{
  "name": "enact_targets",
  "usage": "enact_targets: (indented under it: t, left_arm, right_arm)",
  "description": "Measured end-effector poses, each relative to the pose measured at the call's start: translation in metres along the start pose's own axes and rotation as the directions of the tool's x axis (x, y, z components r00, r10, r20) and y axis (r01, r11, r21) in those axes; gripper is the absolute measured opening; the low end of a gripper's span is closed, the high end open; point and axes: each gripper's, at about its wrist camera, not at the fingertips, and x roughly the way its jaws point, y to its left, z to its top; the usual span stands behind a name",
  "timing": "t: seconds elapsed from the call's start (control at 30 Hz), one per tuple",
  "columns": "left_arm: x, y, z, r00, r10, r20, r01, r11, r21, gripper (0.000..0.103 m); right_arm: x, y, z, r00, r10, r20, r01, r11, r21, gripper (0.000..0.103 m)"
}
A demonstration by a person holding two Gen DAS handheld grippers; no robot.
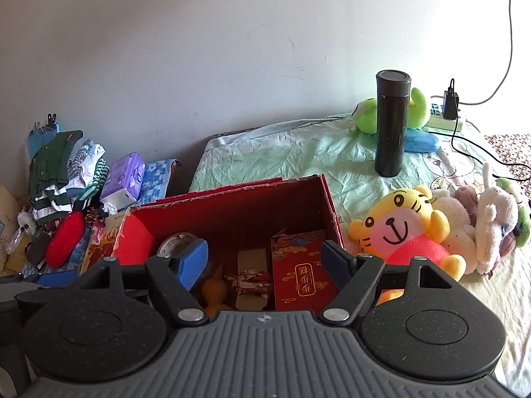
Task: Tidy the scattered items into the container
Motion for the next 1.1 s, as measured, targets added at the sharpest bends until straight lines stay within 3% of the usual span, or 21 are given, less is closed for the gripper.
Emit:
enact_targets:
  t: [0.33, 0.53, 0.9, 1.1]
  left_arm:
    - [0.017, 0.005, -0.003, 1.000, 0.002, -0.016, -0.002, 1.000, 0.002, 0.102]
    - [0.035, 0.009, -0.001, 0.998, -0.006, -0.064, 0.005, 1.000, -0.015, 0.102]
    - [0.056, 0.000, 0.002, 0.994, -0.003, -0.105, 0.002, 1.000, -0.009, 0.102]
    - [0.063, 0.002, -0.003, 0.992, 0.005, -0.128, -0.007, 1.000, -0.016, 0.102]
  right_arm:
    - [0.027, 0.001, -0.003, 0.999, -0.015, -0.048, 0.015, 1.000, -0.006, 0.077]
    - [0.041, 0.008, -0.001, 0.998, -0.007, -0.068, 0.005, 1.000, -0.030, 0.077]
    - [0.060, 0.004, 0.000, 0.993, -0.054, -0.103, 0.048, 0.997, -0.058, 0.078]
    - [0.068, 0.004, -0.004, 0.990, -0.003, -0.141, -0.001, 1.000, -0.031, 0.078]
